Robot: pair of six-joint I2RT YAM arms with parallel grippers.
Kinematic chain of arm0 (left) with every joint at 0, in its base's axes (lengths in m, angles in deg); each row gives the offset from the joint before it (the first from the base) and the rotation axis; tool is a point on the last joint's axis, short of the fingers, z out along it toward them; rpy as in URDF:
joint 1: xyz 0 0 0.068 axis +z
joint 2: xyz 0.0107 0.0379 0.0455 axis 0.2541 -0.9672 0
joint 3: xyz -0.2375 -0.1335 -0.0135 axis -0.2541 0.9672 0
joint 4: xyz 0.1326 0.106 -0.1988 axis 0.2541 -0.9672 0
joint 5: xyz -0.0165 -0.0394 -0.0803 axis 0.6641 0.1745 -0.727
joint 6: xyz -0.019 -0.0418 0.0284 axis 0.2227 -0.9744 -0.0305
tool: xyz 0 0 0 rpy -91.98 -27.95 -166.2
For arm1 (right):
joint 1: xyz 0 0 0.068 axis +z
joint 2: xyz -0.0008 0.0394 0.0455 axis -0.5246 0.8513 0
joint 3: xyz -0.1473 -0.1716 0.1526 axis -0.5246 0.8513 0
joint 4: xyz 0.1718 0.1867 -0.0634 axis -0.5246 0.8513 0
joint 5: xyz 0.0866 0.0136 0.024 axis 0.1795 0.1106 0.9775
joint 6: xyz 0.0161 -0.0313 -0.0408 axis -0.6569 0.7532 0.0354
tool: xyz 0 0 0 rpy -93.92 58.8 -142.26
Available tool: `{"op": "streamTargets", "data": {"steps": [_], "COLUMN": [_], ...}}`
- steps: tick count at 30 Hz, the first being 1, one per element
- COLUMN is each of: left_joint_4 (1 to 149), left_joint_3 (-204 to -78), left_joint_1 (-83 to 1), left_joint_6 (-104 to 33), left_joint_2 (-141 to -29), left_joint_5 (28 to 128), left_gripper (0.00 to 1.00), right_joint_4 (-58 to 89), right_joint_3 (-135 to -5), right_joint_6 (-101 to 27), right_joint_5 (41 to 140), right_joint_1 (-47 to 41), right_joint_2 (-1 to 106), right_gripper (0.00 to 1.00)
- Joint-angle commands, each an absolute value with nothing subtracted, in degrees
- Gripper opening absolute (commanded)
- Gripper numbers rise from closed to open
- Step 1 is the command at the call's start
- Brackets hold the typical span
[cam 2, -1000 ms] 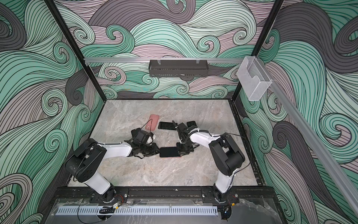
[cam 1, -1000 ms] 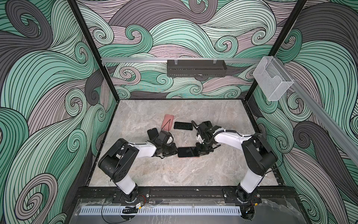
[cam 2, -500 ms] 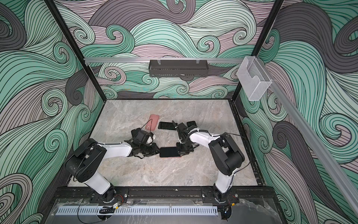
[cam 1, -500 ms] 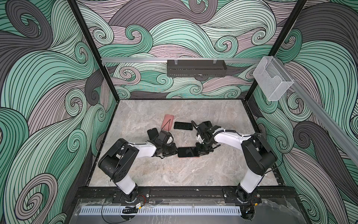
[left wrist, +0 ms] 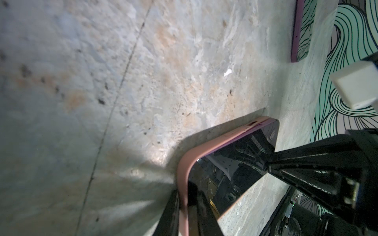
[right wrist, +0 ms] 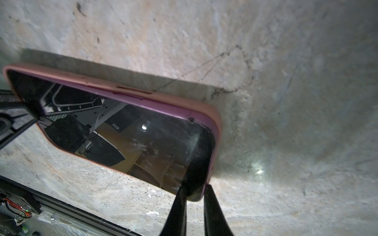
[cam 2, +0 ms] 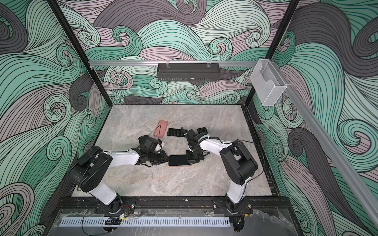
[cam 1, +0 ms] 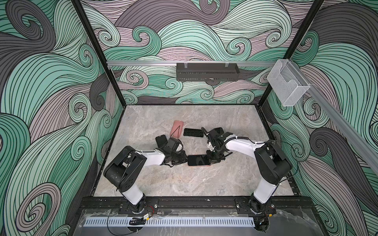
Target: Put the phone into the phone case
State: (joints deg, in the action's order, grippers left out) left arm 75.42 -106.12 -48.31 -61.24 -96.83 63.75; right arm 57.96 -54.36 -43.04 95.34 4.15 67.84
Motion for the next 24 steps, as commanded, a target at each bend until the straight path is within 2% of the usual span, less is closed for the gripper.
{"op": "streamTargets", "data": {"steps": [1, 24], "left_joint_4": [67.0, 67.5], "left_joint_3": [-104.6, -103.3], "left_joint_1": [-49.6, -49.6], "left_joint_6": [-60.2, -60.6], "left_joint_2": [-98.8, -97.9], "left_joint_5": [65.5, 65.8], "left_gripper": [0.19, 0.2], "right_joint_4": [44.1, 44.7], "right_joint_3": [-47.6, -47.7], "right_joint_6": [-44.0, -45.4], "right_joint_5": [94.9, 91.7], "right_joint_1": [9.8, 11.4], "right_joint_2": [82.3, 83.4], "right_gripper": [0.15, 0.15]}}
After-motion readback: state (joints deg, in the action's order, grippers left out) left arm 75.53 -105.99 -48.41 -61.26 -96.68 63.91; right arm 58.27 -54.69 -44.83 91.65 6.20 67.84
